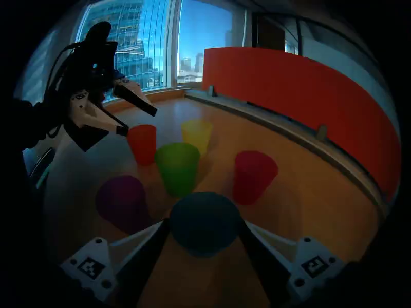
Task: Pour water
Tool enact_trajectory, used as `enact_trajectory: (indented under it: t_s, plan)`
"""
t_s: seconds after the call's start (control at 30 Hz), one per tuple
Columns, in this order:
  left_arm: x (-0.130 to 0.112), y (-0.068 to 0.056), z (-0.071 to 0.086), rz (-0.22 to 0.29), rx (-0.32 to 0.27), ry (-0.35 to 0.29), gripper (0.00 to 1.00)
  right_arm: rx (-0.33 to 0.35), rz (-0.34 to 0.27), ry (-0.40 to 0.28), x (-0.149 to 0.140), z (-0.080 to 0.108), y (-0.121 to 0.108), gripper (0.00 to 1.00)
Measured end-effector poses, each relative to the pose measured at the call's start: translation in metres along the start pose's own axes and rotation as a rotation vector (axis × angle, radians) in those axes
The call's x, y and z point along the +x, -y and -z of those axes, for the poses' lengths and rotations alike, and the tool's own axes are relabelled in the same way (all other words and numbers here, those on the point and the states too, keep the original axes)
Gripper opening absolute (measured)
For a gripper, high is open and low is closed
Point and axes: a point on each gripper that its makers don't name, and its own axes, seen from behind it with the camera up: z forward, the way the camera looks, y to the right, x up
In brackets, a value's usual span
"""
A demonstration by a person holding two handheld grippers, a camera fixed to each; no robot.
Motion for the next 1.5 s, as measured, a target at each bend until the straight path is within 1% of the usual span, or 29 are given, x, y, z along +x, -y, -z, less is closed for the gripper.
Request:
enact_trajectory:
  t_s: [0.3, 0.4, 0.5, 0.7, 0.9, 1.1, 1.23, 1.4, 1.5]
  plan:
    - [0.0, 0.0, -0.003, 0.0, 0.001, 0.0, 0.99, 0.0, 0.002, 0.004, -0.001, -0.007, -0.001, 1.0]
    - [0.0, 0.0, -0.004, -0.001, -0.001, 0.002, 0.99, -0.006, 0.002, 0.003, -0.001, -0.009, -0.003, 0.96]
    - [-0.001, -0.002, -0.005, -0.002, -0.004, 0.004, 1.0, -0.009, 0.002, 0.001, 0.0, -0.009, -0.003, 0.93]
    - [-0.004, -0.005, -0.007, -0.002, -0.008, 0.016, 0.99, -0.01, -0.001, -0.001, 0.0, -0.005, -0.004, 0.93]
    - [-0.007, -0.006, -0.01, -0.006, -0.006, 0.033, 0.99, -0.021, 0.006, -0.026, 0.01, 0.007, -0.008, 0.93]
    - [-0.01, -0.005, -0.015, -0.009, 0.002, 0.053, 0.99, -0.042, 0.02, -0.066, 0.025, 0.025, -0.012, 0.93]
    - [-0.014, -0.005, -0.02, -0.003, 0.011, 0.078, 0.99, -0.058, 0.022, -0.095, 0.034, 0.038, -0.016, 0.93]
    - [-0.018, -0.004, -0.025, 0.004, 0.024, 0.1, 1.0, -0.08, 0.02, -0.128, 0.04, 0.053, -0.02, 0.92]
    - [-0.021, -0.005, -0.029, -0.001, 0.028, 0.114, 1.0, -0.091, 0.015, -0.14, 0.042, 0.062, -0.023, 0.93]
